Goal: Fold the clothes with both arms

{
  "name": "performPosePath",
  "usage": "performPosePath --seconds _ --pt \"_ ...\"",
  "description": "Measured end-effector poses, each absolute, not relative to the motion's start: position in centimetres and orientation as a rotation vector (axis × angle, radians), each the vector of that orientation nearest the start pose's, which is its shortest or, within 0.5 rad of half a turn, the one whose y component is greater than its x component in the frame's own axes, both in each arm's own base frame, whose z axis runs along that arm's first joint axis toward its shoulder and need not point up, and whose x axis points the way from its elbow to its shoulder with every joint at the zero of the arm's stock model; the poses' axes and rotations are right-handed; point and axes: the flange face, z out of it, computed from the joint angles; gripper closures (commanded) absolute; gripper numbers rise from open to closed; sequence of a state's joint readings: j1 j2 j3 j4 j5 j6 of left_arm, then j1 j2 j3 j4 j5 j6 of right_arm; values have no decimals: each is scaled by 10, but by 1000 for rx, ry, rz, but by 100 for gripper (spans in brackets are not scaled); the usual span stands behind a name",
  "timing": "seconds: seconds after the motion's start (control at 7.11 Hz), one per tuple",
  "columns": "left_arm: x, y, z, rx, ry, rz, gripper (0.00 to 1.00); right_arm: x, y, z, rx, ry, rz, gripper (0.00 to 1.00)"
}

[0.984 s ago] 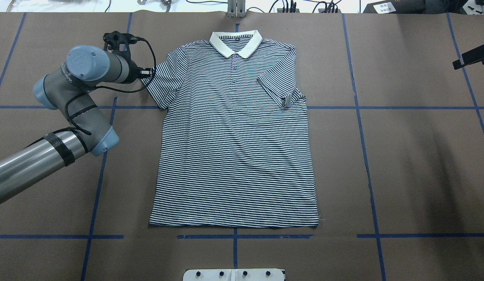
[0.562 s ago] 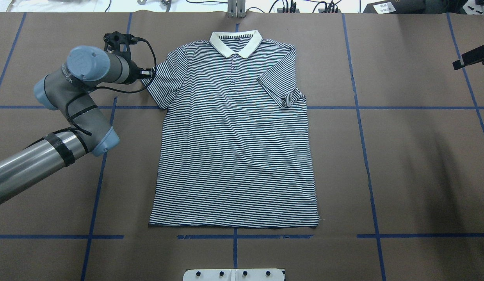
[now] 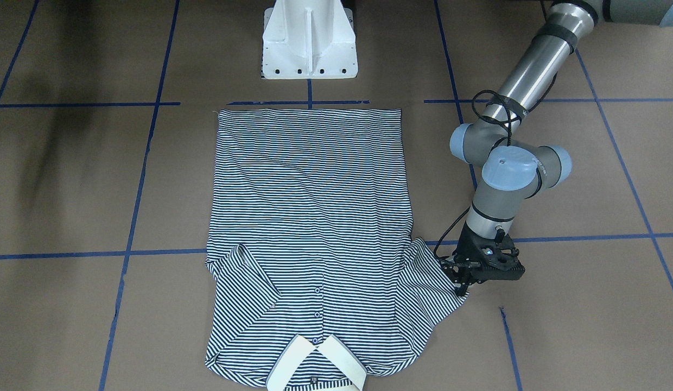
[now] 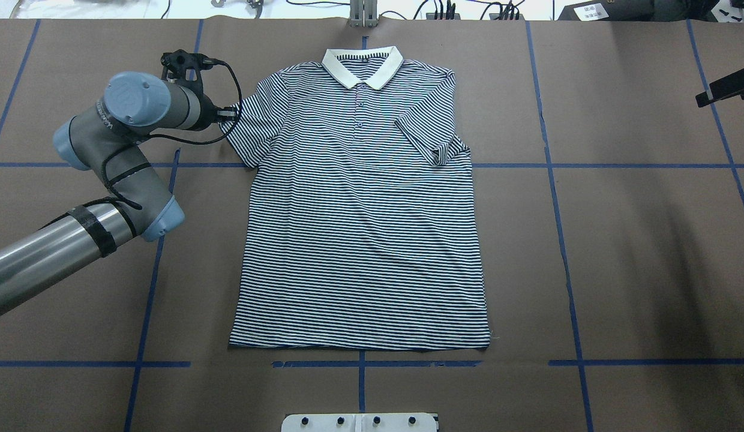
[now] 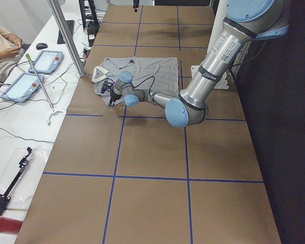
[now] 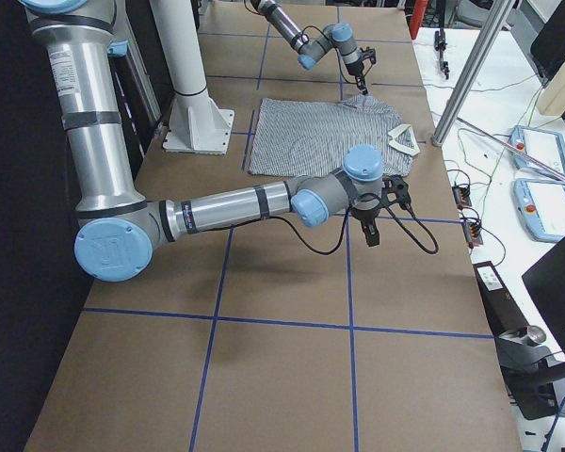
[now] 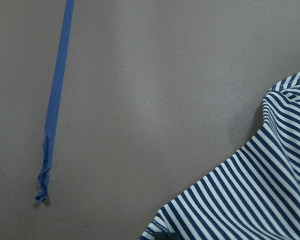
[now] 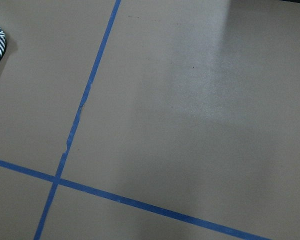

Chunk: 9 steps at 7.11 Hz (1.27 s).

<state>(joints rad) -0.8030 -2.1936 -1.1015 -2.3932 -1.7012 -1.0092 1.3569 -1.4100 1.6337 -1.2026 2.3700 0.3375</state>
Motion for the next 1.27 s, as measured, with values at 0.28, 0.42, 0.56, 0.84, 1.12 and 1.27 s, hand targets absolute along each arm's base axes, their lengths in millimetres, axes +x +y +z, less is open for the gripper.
performPosePath --seconds 0.28,0.42,0.56,0.84,1.12,1.27 --pt "449 -638 400 535 853 -156 100 -61 -572 497 327 -897 -122 0" --pt "451 -639 382 538 861 -156 100 -61 -572 497 327 -897 -122 0" --pt "454 -641 356 527 856 -164 100 -61 -572 497 327 -896 -122 0" --pt "469 -642 299 478 861 -221 100 -61 -572 497 327 -897 -121 0" --pt "511 -637 250 409 878 -280 100 -61 -572 496 327 -897 -121 0" --pt "533 -637 237 386 875 -303 84 -61 -573 496 327 -897 -120 0"
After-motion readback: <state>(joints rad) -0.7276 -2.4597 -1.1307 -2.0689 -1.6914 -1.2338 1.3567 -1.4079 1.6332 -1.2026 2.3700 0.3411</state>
